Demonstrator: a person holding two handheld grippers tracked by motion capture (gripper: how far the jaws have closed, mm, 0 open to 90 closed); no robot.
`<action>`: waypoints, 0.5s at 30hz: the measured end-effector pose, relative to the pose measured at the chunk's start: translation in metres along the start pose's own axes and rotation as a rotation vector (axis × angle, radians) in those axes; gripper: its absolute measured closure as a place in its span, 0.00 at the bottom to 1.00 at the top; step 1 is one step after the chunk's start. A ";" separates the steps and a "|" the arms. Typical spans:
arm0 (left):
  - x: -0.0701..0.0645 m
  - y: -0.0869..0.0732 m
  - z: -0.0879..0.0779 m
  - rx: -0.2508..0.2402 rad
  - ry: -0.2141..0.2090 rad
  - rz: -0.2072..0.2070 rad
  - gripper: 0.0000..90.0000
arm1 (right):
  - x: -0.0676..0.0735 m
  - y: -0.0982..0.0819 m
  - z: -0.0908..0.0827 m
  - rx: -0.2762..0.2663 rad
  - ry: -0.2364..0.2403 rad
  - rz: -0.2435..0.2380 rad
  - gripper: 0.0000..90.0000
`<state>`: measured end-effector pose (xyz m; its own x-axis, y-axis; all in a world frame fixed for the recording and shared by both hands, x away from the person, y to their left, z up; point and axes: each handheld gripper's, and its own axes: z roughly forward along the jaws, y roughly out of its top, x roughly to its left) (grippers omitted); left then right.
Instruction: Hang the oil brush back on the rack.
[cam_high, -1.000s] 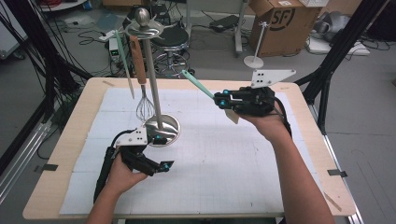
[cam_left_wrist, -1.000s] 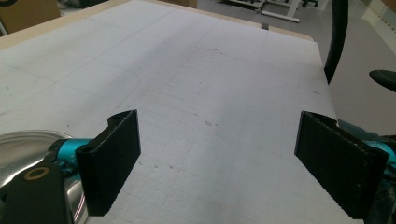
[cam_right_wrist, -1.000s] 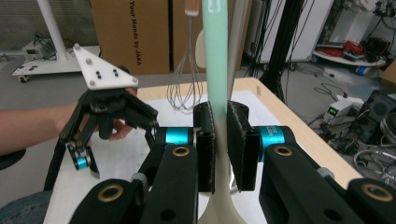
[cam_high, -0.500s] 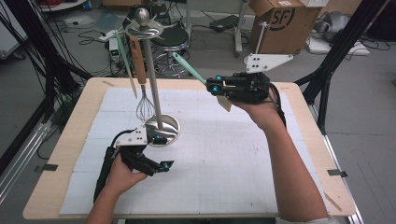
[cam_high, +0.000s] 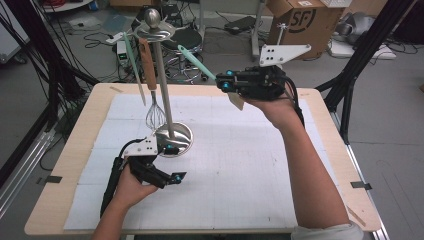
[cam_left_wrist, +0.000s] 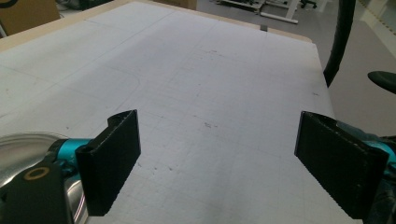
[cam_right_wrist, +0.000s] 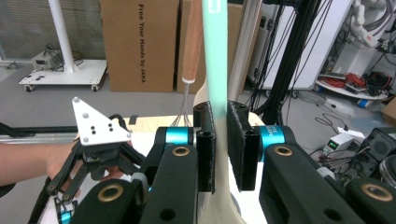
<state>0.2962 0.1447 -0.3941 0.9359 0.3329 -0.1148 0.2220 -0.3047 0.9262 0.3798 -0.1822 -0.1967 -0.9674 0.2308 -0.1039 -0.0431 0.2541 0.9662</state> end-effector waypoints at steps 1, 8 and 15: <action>0.000 0.000 0.000 0.000 0.000 0.000 0.17 | 0.000 0.002 0.001 0.000 0.000 -0.003 0.92; 0.000 0.000 0.000 -0.001 -0.002 0.000 0.17 | -0.005 0.007 0.005 0.010 -0.016 -0.008 0.92; 0.000 0.000 0.000 0.001 -0.003 0.000 0.17 | -0.008 0.012 0.009 0.020 -0.023 -0.010 0.92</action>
<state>0.2965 0.1445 -0.3944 0.9367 0.3305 -0.1155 0.2220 -0.3057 0.9259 0.3893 -0.1730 -0.1866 -0.9611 0.2495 -0.1188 -0.0473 0.2750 0.9603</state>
